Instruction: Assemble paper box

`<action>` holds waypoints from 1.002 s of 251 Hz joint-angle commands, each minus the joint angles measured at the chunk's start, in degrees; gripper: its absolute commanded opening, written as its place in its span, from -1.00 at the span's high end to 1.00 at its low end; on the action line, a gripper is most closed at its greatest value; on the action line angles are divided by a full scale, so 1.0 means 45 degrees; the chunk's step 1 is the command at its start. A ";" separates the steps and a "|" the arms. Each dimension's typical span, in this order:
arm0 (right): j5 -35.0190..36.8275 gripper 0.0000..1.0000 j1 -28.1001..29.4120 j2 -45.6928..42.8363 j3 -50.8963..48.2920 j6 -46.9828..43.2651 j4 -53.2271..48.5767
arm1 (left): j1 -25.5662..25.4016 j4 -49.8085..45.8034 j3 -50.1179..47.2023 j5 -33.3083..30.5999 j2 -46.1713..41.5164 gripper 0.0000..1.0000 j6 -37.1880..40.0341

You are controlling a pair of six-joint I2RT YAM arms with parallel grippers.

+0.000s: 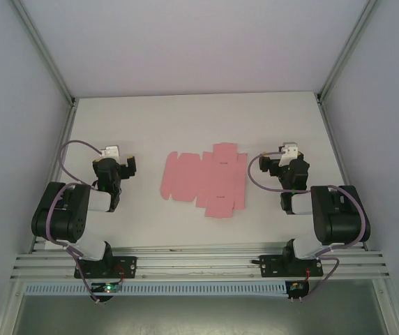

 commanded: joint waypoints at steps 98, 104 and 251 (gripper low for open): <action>0.0182 -0.97 0.0113 -0.0154 0.0248 0.0161 0.0129 | 0.0082 0.0231 0.0274 0.0403 -0.0142 -1.00 0.0030; 0.0170 -0.97 0.0114 -0.0139 0.0248 0.0153 0.0126 | 0.0084 0.0203 0.0283 0.0442 -0.0139 -1.00 0.0038; 0.0693 -0.96 0.0133 -0.1629 0.0827 0.0258 -0.2095 | 0.0074 -0.1448 0.0726 -0.0100 -0.1160 -1.00 -0.0139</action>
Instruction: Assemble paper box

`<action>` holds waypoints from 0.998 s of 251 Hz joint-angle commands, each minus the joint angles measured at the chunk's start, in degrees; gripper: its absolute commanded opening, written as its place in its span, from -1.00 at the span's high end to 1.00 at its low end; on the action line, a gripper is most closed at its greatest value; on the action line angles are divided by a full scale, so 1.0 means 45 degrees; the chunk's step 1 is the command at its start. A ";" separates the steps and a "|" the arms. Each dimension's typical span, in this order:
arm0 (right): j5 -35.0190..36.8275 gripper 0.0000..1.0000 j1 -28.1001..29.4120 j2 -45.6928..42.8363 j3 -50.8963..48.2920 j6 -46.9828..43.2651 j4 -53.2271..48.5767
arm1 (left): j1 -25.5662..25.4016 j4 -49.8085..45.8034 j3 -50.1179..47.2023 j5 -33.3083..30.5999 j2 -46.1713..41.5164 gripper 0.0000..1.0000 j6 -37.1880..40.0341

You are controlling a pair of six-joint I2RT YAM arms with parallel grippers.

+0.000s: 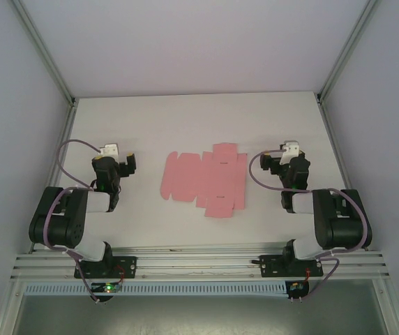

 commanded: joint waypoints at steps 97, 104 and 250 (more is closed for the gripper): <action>0.2677 -0.85 0.2796 -0.4169 0.5101 0.3680 -1.2497 | -0.0592 -0.9945 0.3757 0.2495 -0.3665 -1.00 -0.4603; 0.2598 -0.83 0.3218 -0.4248 0.5311 0.4054 -1.3038 | -0.0822 -1.0162 0.3749 0.2604 -0.3679 -1.00 -0.4867; -0.2622 -0.50 0.5562 0.0662 0.4887 0.6404 -1.1486 | -0.3570 -1.1441 0.3988 0.3691 -0.2291 -1.00 -0.5957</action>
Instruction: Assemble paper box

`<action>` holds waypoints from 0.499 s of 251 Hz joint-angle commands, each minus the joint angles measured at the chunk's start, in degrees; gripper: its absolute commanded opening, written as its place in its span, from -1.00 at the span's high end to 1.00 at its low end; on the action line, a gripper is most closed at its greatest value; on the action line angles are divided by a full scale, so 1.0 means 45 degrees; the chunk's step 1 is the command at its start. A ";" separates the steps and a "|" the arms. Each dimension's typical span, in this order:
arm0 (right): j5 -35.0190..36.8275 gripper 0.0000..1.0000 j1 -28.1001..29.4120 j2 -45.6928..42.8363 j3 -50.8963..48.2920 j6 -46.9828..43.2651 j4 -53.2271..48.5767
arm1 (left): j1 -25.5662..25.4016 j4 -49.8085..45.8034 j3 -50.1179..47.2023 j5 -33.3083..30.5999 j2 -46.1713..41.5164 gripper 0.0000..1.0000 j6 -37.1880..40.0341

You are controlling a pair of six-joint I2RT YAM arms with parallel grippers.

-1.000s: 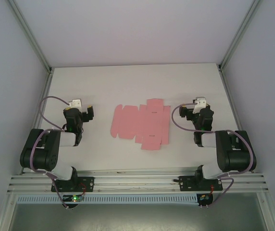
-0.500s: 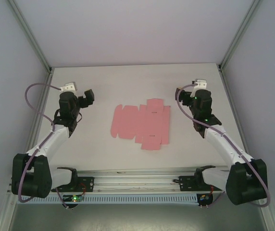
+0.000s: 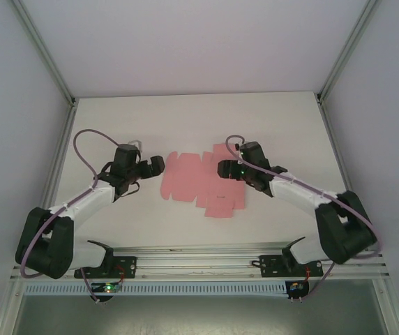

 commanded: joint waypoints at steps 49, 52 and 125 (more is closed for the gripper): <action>-0.2874 -0.44 -0.1504 0.2181 -0.1224 0.0377 0.2422 | -0.0241 -0.0089 0.0773 0.1592 0.1228 -1.00 -0.0125; -0.2898 -0.44 -0.1528 0.2270 -0.1246 0.0376 0.2439 | -0.0241 -0.0027 0.0789 0.1722 0.1304 -1.00 -0.0133; -0.4148 -0.31 -0.1814 0.4213 -0.1188 -0.0218 0.3189 | -0.0241 0.1412 0.1415 0.4037 0.3051 -1.00 -0.0864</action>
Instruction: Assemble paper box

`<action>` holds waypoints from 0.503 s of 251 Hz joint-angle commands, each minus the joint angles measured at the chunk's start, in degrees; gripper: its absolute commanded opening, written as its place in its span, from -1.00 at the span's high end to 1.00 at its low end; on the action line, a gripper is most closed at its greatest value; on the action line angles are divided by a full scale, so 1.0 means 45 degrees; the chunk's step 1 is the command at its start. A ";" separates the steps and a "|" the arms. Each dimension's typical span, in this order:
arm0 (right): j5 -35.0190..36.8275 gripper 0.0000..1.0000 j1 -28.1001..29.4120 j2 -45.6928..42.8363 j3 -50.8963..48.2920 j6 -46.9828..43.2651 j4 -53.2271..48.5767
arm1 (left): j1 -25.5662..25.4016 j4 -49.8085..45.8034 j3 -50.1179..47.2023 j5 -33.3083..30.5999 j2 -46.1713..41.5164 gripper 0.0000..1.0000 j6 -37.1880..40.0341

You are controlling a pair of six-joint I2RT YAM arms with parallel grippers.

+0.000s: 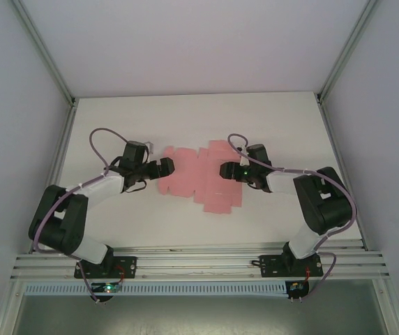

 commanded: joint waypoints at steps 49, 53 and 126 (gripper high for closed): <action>-0.0615 -0.32 -0.0267 0.1296 -0.0603 -0.0354 -0.0681 | -0.0139 0.1517 0.0550 0.1960 0.1410 -1.00 -0.0618; -0.0659 -0.31 -0.0281 0.1299 -0.0607 -0.0379 -0.0669 | -0.0148 0.1600 0.0551 0.2048 0.1435 -1.00 -0.0612; -0.0873 -0.33 -0.0292 0.1281 -0.0773 -0.0610 -0.0382 | -0.0148 0.2680 0.0336 0.2642 0.1471 0.03 -0.0805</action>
